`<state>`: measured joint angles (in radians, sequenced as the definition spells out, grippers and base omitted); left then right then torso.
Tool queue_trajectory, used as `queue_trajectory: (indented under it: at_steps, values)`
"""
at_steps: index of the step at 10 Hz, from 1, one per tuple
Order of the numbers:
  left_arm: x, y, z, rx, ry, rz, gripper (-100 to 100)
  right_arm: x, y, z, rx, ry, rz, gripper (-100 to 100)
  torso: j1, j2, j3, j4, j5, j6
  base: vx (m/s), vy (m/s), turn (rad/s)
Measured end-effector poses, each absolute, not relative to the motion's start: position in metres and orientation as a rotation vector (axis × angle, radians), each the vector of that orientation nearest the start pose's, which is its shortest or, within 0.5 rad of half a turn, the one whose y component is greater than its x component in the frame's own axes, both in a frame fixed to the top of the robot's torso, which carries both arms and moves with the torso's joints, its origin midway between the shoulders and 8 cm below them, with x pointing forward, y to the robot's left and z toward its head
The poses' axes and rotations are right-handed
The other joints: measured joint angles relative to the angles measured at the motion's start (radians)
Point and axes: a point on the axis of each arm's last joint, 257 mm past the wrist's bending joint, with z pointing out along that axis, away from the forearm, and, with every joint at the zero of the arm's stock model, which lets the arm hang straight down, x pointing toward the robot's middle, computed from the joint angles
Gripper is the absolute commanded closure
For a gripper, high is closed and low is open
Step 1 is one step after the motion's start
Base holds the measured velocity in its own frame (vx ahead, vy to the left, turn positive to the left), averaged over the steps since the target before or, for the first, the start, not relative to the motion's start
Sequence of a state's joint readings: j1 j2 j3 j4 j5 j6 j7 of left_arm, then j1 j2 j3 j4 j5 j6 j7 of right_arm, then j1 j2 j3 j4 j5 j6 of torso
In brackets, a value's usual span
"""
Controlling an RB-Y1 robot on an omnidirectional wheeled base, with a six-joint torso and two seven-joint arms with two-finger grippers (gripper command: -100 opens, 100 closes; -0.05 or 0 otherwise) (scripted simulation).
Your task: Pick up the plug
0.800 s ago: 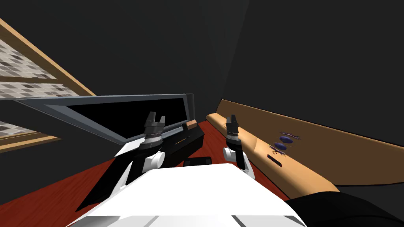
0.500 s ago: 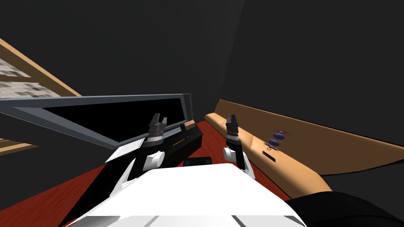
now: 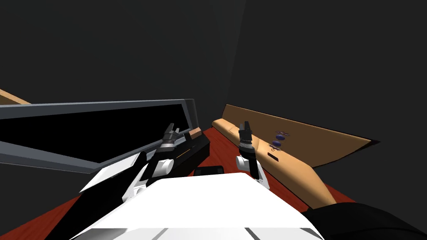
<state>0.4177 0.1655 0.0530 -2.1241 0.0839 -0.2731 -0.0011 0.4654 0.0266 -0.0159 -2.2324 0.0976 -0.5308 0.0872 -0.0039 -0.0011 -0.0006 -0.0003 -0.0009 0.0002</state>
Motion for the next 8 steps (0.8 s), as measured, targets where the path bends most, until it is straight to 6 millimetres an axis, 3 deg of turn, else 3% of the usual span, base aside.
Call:
queue_trajectory:
  at_steps: [4,8]
  values:
    - [0.437,0.318,-0.108,-0.964,0.968,-1.202,-100,0.352,-0.272,0.020,0.569,0.658,1.160,0,0.001,0.000,0.000,0.000,0.000,-0.001,0.022,-0.048,-0.159]
    - [0.455,0.339,-0.170,-1.131,1.045,-1.166,-100,0.352,-0.272,0.020,0.569,0.658,1.160,0,0.001,0.000,0.000,0.000,0.000,0.000,0.026,-0.045,-0.150]
